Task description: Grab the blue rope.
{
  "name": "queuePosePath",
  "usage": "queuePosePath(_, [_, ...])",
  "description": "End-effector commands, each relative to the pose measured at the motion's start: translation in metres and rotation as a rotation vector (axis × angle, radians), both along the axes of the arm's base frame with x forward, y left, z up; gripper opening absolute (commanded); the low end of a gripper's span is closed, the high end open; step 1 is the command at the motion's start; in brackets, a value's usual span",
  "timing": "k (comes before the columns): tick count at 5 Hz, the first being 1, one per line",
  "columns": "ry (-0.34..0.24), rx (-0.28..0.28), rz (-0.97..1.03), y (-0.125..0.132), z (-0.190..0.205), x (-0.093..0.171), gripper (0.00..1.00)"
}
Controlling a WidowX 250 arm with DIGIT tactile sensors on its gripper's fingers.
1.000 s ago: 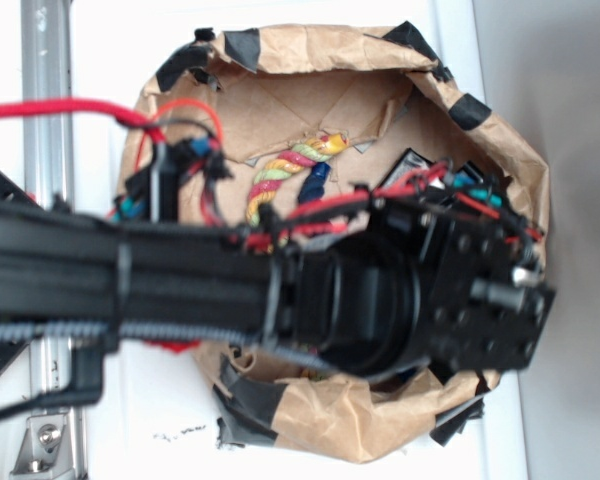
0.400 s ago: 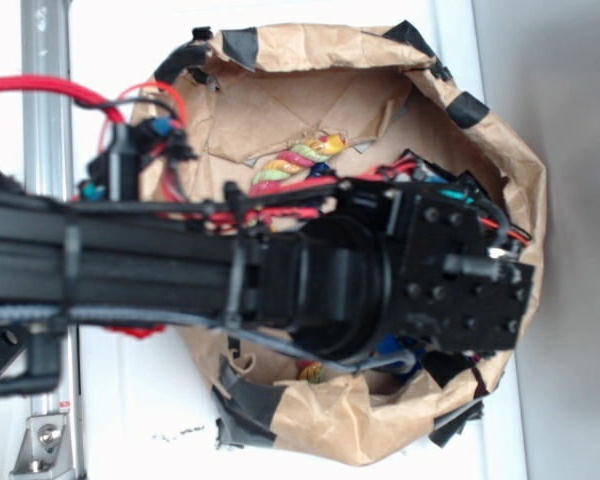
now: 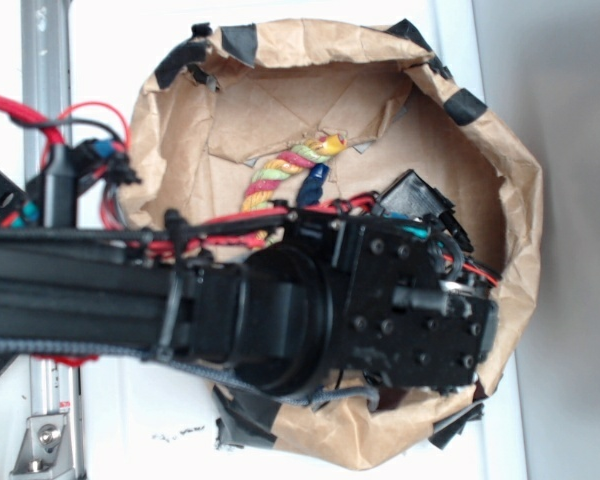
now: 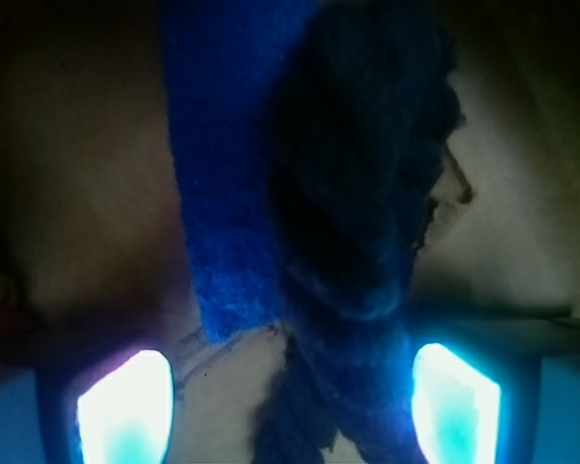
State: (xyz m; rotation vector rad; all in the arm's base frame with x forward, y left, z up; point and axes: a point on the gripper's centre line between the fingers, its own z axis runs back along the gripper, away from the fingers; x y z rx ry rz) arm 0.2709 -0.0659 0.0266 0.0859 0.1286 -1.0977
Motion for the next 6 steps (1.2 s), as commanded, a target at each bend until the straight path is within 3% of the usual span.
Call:
queuePosePath(1, [0.003, -0.028, -0.055, -0.027, -0.001, -0.004, 1.00])
queuePosePath(2, [0.012, -0.054, 0.006, -0.012, -0.003, 0.021, 1.00])
queuePosePath(3, [0.003, -0.029, 0.019, -0.005, -0.006, 0.026, 0.86])
queuePosePath(4, [-0.017, -0.029, 0.042, 0.003, 0.005, 0.019, 0.00])
queuePosePath(5, [-0.016, -0.033, 0.048, 0.009, 0.016, 0.009, 0.98])
queuePosePath(6, [0.021, -0.002, 0.074, 0.021, 0.012, -0.007, 1.00])
